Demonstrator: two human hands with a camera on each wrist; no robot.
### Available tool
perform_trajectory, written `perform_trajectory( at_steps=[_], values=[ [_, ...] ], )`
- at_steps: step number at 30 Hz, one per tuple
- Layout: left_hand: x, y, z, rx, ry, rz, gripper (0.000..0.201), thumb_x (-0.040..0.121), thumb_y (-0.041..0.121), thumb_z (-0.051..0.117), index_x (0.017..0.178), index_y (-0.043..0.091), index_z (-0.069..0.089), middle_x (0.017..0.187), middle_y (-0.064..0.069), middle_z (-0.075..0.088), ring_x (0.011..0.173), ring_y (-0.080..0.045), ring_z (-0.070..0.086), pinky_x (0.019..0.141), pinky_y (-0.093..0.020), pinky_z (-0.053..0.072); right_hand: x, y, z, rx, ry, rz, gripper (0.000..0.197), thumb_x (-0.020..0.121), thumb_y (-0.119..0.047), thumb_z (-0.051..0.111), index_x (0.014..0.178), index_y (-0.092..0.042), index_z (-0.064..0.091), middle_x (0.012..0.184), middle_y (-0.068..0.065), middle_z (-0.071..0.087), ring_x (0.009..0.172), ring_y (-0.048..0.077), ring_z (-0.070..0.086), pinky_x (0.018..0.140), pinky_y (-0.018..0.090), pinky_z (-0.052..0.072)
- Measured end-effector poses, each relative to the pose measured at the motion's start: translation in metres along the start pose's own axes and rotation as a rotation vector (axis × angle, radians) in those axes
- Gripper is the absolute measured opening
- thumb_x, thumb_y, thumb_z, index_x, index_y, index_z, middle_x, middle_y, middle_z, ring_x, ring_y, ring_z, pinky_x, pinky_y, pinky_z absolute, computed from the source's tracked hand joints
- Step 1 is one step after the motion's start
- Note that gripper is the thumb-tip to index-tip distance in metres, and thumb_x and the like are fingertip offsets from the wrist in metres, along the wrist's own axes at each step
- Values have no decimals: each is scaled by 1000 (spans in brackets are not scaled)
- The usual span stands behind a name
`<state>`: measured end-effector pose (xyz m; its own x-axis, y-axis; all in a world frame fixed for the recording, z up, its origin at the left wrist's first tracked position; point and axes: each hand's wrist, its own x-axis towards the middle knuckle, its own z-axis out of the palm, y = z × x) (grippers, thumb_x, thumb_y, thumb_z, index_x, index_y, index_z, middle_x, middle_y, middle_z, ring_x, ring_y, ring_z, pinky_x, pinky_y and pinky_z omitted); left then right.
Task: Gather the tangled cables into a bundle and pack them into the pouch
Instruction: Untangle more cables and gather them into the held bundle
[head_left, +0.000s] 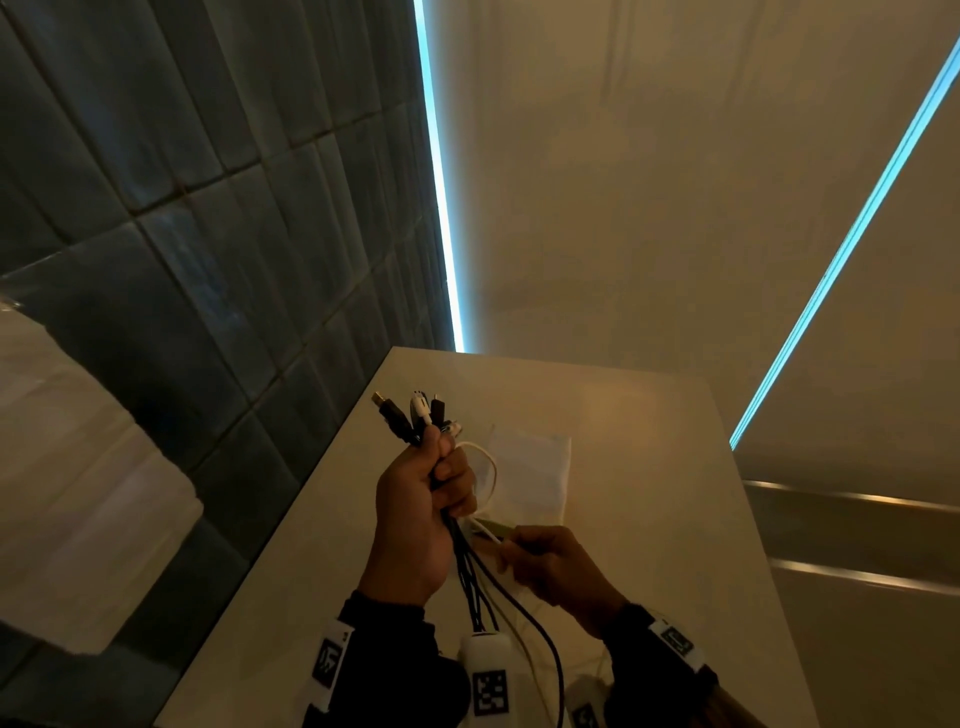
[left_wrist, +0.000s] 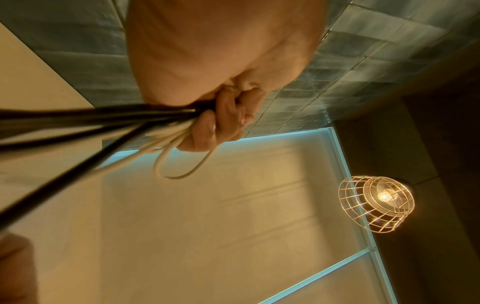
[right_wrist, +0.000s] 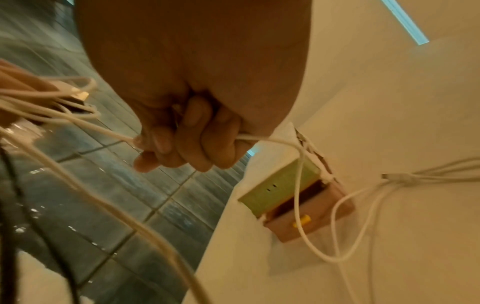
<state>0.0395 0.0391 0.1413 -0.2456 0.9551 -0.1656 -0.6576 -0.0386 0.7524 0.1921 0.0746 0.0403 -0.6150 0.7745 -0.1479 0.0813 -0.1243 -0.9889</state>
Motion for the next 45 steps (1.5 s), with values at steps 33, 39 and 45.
perform_trajectory(
  at_steps=[33,39,45],
  values=[
    [-8,12,16,-123,-71,16,29,101,28,36,81,11,48,69,-4,50,59,-17,47,66,-32,40,-3,-65,0,227,-15,-31,16,89,4,54,76,2,63,49,-6,53,42,4,45,44,12,37],
    [-5,8,8,-59,-100,74,31,99,31,36,73,17,43,63,3,39,49,-9,25,51,-25,25,-1,-16,-5,63,49,-14,24,92,-13,60,71,-17,71,52,-10,47,47,9,29,48,23,20],
    [-6,5,7,-6,-52,88,31,99,30,37,72,16,42,60,5,32,47,-8,21,47,-24,22,5,18,1,-28,42,5,27,96,-22,56,74,-11,67,50,-8,40,42,6,30,43,20,25]
  ],
)
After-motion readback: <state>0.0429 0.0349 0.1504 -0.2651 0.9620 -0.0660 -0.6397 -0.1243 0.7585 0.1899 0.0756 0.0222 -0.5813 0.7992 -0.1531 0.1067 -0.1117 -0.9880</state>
